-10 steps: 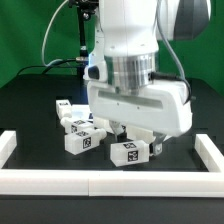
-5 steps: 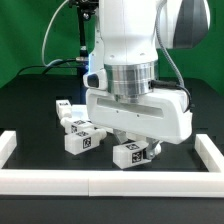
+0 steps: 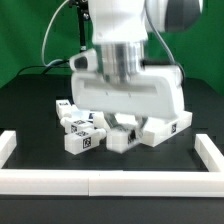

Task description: Assemble one leg

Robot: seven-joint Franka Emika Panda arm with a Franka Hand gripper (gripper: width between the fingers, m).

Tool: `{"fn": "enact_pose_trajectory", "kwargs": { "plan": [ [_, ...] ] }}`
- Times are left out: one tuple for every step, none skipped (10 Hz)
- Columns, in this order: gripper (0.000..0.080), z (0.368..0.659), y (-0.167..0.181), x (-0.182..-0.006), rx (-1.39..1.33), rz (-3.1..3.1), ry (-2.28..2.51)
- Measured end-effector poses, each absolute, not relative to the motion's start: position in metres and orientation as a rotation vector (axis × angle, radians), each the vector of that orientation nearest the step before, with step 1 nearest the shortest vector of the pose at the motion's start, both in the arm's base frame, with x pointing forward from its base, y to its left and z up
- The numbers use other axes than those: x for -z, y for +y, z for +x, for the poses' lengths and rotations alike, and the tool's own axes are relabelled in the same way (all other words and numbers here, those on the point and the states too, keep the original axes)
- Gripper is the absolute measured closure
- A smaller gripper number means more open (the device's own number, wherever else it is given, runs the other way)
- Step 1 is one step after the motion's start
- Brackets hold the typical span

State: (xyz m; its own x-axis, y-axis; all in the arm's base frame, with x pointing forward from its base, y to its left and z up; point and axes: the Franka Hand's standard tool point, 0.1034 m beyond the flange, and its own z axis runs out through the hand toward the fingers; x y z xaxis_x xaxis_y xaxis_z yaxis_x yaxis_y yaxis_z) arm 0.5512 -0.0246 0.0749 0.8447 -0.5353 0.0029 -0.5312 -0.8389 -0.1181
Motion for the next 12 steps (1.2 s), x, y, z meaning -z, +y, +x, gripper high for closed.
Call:
{"fn": "enact_pose_trajectory", "kwargs": {
  "plan": [
    [0.0516,0.547,-0.053,-0.097,0.085,-2.909,0.830],
    [0.0516,0.542,-0.069,-0.103,0.122,-2.914,0.838],
    [0.0515,0.541,-0.061,-0.097,0.103,-2.915,0.836],
    [0.0515,0.541,-0.057,-0.094,0.097,-2.920,0.818],
    [0.0515,0.541,-0.058,-0.095,0.098,-2.920,0.821],
    [0.0515,0.541,-0.058,-0.094,0.097,-2.920,0.821],
    [0.0515,0.540,-0.059,-0.094,0.096,-2.921,0.818],
    [0.0515,0.538,-0.065,-0.094,0.099,-2.936,0.762],
    [0.0515,0.527,-0.096,-0.092,0.101,-2.962,0.641],
    [0.0515,0.515,-0.130,-0.090,0.118,-3.005,0.528],
    [0.0515,0.505,-0.156,-0.087,0.172,-3.046,0.455],
    [0.0515,0.496,-0.164,-0.082,0.216,-3.080,0.405]
  ]
}}
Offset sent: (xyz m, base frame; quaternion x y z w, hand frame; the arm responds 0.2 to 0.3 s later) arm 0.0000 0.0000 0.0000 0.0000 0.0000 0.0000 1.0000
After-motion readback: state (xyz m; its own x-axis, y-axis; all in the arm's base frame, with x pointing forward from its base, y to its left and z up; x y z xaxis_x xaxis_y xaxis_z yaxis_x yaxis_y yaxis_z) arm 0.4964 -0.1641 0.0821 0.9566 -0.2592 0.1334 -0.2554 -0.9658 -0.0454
